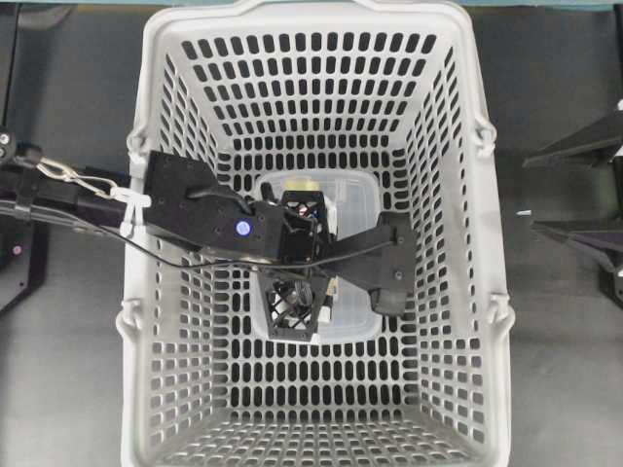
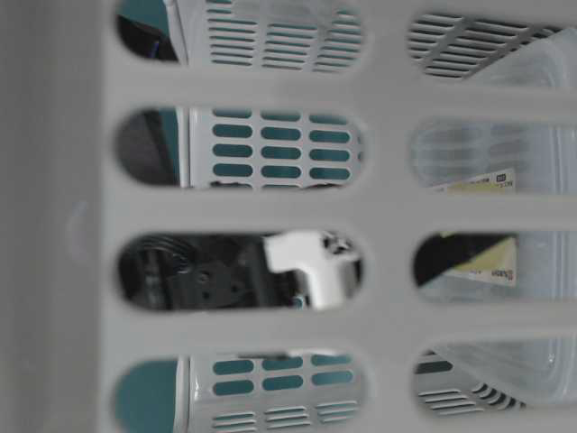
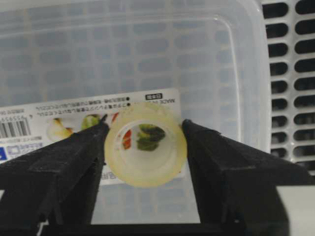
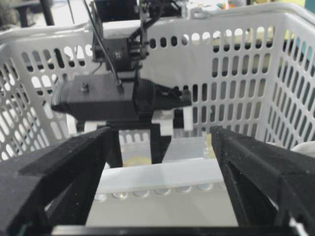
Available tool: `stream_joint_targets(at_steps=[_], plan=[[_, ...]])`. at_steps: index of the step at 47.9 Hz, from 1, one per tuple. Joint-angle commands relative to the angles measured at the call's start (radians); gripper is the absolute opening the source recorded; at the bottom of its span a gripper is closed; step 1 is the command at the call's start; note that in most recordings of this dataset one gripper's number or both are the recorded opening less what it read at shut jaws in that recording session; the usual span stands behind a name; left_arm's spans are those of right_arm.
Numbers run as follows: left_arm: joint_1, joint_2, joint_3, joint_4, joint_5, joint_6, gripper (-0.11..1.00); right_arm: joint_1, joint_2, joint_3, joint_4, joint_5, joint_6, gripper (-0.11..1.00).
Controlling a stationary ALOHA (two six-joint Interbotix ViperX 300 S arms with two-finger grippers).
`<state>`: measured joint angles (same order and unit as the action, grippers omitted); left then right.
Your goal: Pick up the cellophane tape from the shopping basket with the left arm.
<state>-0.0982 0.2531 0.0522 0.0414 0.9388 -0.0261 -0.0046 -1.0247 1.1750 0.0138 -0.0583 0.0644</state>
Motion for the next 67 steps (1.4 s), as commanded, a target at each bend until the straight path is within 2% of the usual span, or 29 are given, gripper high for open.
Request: stream_joint_targets(at_steps=[1,7,16,24,67], plan=[[-0.002,-0.054,-0.054,0.003,0.028,-0.003,0.5,0.0,0.005,-0.008,0.003,-0.005,0.002,0.78],[0.0,-0.078,-0.13,0.003,0.121,-0.003,0.5,0.0,0.002,-0.008,0.003,-0.005,0.002,0.78],[-0.006,-0.089,-0.327,0.003,0.371,-0.008,0.5,0.0,-0.005,-0.008,0.003,-0.006,0.002,0.78],[-0.005,-0.084,-0.457,0.003,0.472,-0.018,0.5,0.005,-0.008,-0.008,0.003,-0.008,0.003,0.78],[-0.009,-0.086,-0.445,0.005,0.491,-0.014,0.5,0.011,-0.008,-0.008,0.003,-0.012,0.002,0.78]])
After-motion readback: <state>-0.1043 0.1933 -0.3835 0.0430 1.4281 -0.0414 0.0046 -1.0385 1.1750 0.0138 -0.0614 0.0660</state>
